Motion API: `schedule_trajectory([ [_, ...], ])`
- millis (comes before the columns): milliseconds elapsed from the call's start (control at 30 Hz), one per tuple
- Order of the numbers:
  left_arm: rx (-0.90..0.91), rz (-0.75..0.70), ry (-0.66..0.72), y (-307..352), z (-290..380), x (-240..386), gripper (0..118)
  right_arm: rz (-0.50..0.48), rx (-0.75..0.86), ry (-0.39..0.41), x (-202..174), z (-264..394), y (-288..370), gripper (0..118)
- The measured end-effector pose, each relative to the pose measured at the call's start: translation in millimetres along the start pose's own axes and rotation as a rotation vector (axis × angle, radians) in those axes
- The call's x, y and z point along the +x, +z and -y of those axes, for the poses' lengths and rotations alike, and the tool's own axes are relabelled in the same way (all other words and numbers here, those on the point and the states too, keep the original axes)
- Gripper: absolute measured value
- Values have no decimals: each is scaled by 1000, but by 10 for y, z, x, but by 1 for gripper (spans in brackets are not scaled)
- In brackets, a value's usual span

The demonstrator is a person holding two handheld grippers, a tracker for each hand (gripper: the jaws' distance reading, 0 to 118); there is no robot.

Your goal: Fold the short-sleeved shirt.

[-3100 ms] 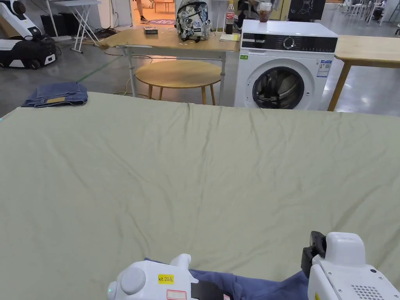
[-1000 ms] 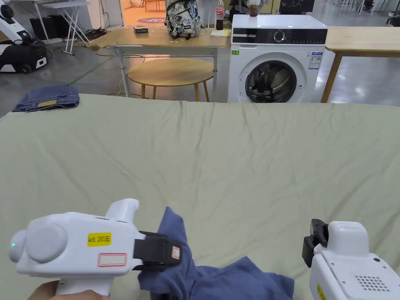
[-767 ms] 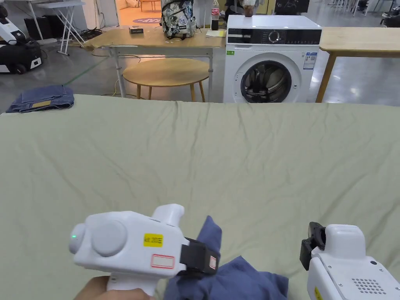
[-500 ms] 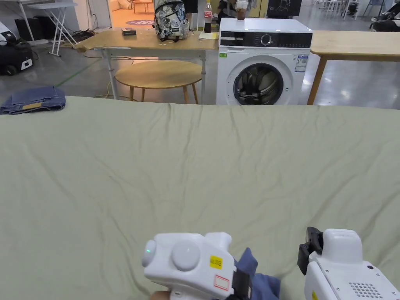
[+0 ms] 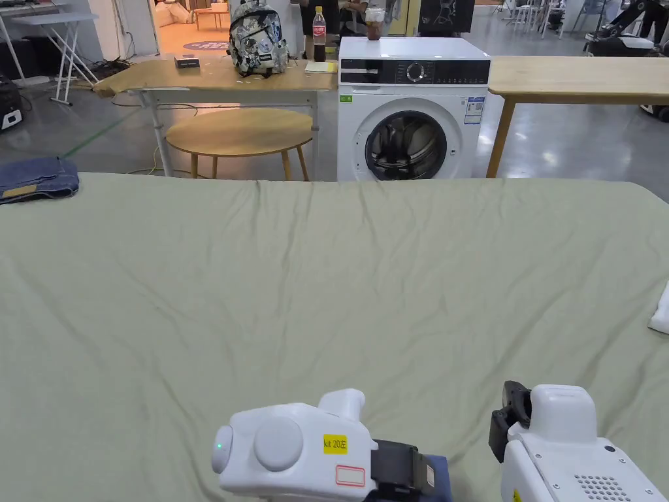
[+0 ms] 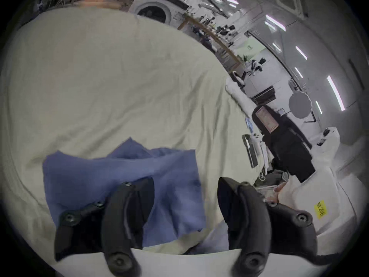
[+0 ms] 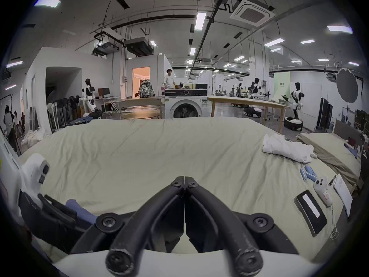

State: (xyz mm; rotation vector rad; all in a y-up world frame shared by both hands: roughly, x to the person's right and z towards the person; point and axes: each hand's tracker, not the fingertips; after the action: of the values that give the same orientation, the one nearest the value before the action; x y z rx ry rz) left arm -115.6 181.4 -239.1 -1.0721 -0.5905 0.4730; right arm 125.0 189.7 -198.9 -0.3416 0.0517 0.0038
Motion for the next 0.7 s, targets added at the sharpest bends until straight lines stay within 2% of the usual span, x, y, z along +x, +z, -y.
schedule_trajectory([
  [33, -4, -4, -4, -10, -14, -14, 57, 1, 0, 0, 2, 1, -1, 0],
  [67, -9, -7, -10, -48, -25, -27, 36, 0, -2, -1, 5, 2, -3, 0],
  [100, -26, -9, -11, -108, -26, -46, 20, 0, -4, -1, 9, 6, -13, 0],
  [133, -46, -6, -6, -212, -29, -94, 14, 0, -5, -1, 8, 9, -19, 0],
  [200, -113, 40, 30, -435, 23, -157, 13, 0, -8, 0, 2, 13, -29, 0],
  [267, -134, 68, 51, -689, 72, -229, 8, -1, -10, 0, -8, 13, -34, 0],
  [333, -137, 48, 53, -876, 110, -269, 1, 1, -11, 1, -15, 13, -38, 0],
  [433, -120, 39, 70, -1014, 167, -288, 0, 2, -15, 6, -23, 11, -50, 0],
  [567, -99, 23, -6, -860, 162, -187, 0, 3, -14, 18, -37, 1, -48, 0],
  [700, 28, 0, -83, -394, 126, -174, 0, 8, -8, 14, -64, -12, -70, 0],
])
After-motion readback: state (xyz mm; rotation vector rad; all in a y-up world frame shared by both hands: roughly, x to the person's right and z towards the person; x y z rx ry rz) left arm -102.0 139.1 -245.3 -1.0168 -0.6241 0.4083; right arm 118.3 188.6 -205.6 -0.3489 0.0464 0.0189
